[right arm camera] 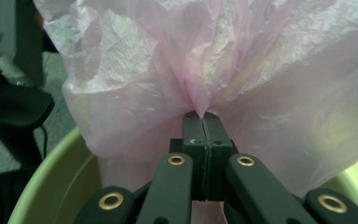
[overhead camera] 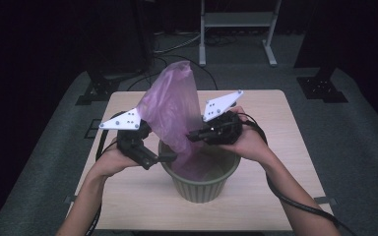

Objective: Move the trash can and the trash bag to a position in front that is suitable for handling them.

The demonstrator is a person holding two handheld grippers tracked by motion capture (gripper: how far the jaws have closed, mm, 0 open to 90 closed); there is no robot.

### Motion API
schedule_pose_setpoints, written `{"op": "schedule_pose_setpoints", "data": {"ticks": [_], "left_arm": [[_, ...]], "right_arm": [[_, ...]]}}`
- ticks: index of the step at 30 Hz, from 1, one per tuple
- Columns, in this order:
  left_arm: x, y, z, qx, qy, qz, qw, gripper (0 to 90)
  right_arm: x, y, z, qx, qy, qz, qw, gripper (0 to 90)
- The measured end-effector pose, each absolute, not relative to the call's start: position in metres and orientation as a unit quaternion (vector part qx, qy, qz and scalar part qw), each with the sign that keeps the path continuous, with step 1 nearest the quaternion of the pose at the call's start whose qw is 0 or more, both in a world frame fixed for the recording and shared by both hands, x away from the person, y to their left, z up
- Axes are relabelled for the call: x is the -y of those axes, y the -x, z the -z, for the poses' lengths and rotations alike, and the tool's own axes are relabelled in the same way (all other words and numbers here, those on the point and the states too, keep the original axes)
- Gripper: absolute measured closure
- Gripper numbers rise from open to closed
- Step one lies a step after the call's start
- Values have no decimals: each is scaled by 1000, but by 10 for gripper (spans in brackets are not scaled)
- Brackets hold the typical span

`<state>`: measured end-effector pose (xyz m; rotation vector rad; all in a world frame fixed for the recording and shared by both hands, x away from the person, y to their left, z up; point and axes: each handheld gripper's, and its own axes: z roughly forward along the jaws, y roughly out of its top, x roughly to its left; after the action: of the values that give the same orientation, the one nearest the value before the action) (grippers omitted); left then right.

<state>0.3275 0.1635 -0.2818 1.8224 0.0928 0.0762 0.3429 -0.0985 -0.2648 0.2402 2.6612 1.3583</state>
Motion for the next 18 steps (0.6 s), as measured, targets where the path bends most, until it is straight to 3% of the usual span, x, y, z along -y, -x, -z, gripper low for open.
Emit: {"op": "schedule_pose_setpoints", "data": {"ticks": [6, 7, 9, 10, 11, 12, 15, 18], "left_arm": [[-162, -329, 285, -38, -792, -34, 608, 70], [-162, -322, 287, -86, -789, -8, 608, 70], [-163, -320, 287, -106, -787, -16, 608, 70], [-163, -320, 287, -104, -787, -17, 608, 70], [-160, -327, 287, -35, -791, -3, 610, 70], [-161, -328, 286, -51, -792, -32, 608, 70], [-159, -331, 284, -30, -792, -36, 609, 101], [-155, -331, 282, -27, -791, -34, 610, 101]], "right_arm": [[109, -337, 279, -902, -78, -415, 84, 900], [111, -336, 280, -903, -77, -414, 84, 886], [121, -336, 280, -901, -86, -418, 75, 737], [121, -336, 280, -901, -86, -418, 75, 737], [128, -338, 277, -894, -94, -431, 71, 661], [128, -338, 277, -894, -94, -431, 71, 661], [136, -341, 266, -872, -110, -473, 66, 549], [135, -343, 261, -865, -112, -484, 66, 513]]}}
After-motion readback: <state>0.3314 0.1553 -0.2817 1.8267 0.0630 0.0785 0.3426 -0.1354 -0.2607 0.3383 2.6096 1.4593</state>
